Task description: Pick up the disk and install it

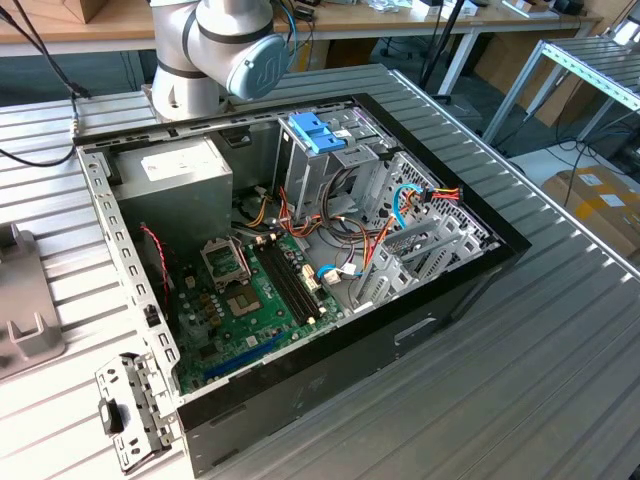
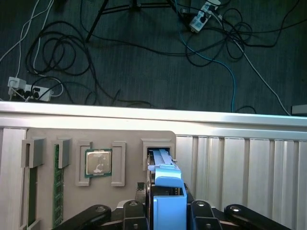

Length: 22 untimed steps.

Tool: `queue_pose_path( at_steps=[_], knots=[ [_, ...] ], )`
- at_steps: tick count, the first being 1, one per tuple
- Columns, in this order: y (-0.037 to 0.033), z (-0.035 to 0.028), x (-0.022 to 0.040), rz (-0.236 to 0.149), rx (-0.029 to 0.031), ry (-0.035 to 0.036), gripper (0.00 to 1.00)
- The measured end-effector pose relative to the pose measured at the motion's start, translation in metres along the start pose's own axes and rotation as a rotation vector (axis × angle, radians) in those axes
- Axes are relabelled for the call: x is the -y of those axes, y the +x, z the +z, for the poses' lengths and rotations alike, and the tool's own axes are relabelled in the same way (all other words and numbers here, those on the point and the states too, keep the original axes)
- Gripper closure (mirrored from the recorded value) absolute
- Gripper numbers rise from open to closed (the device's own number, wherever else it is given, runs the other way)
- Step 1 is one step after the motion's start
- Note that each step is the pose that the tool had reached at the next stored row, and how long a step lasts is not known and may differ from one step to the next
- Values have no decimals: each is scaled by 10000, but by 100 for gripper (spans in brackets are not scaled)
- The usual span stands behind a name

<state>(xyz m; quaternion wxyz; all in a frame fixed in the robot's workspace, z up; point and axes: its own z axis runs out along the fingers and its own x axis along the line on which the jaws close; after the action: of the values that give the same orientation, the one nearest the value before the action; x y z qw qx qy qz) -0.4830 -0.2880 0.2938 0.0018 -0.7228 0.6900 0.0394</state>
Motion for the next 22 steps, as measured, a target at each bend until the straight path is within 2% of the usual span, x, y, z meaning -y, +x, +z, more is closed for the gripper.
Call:
queue_pose_path(
  at_steps=[12, 22],
  knots=[
    [0, 0, 0, -48, -2, 1, 63],
    [-10, -50, -2, -48, -3, -2, 63]
  ],
)
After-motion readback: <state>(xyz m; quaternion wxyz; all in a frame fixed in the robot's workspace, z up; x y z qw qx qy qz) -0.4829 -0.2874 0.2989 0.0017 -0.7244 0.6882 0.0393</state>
